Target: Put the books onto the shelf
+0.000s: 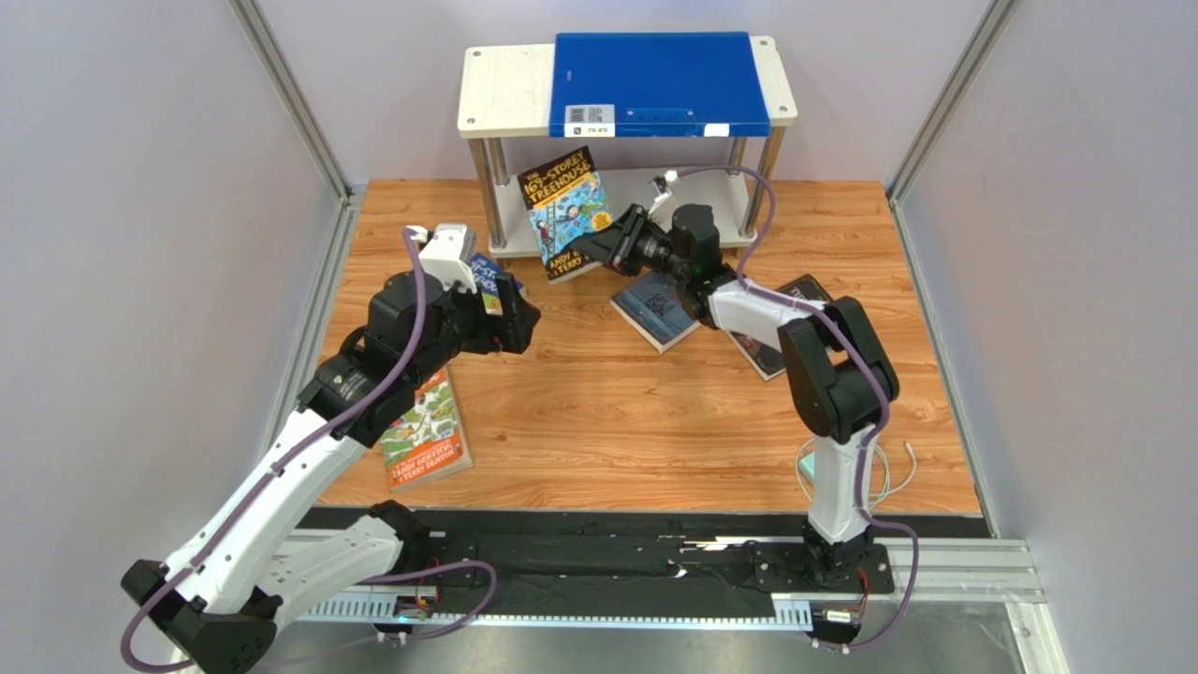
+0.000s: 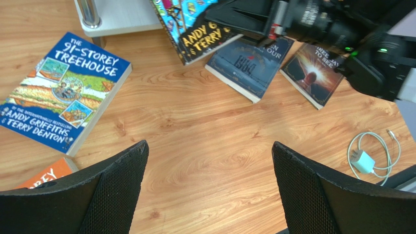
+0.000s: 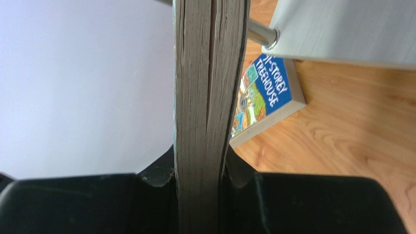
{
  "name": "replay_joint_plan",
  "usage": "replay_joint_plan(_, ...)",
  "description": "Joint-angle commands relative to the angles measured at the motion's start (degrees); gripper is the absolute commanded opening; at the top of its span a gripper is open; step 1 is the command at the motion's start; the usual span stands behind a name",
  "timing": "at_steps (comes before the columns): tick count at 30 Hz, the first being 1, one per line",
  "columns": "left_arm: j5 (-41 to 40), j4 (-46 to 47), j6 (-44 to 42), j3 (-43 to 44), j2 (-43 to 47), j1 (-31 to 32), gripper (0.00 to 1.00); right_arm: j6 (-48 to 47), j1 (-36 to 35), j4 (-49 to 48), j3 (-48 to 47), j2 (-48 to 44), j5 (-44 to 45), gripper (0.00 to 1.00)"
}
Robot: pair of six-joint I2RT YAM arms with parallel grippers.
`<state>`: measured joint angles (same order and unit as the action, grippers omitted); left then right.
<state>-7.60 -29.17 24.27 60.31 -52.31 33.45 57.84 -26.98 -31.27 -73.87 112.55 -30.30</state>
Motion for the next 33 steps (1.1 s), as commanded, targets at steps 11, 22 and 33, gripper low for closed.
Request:
replay_joint_plan(11, 3.2, 0.3, -3.5, 0.1, 7.6, 0.2, 1.0, 1.7, -0.3, -1.1, -20.1, 15.0, 8.7, 0.0)
replay_joint_plan(22, 6.1, 1.7, -4.7, -1.8, 10.3, 0.4, 1.0, 3.9, -0.7, 8.5, -41.0, 27.5, 10.7, 0.12)
replay_joint_plan(33, 7.0, 2.2, -4.8, -2.6, 12.1, 0.5, 0.97, 3.7, -3.0, 14.6, -51.3, 34.8, 12.1, 0.19)
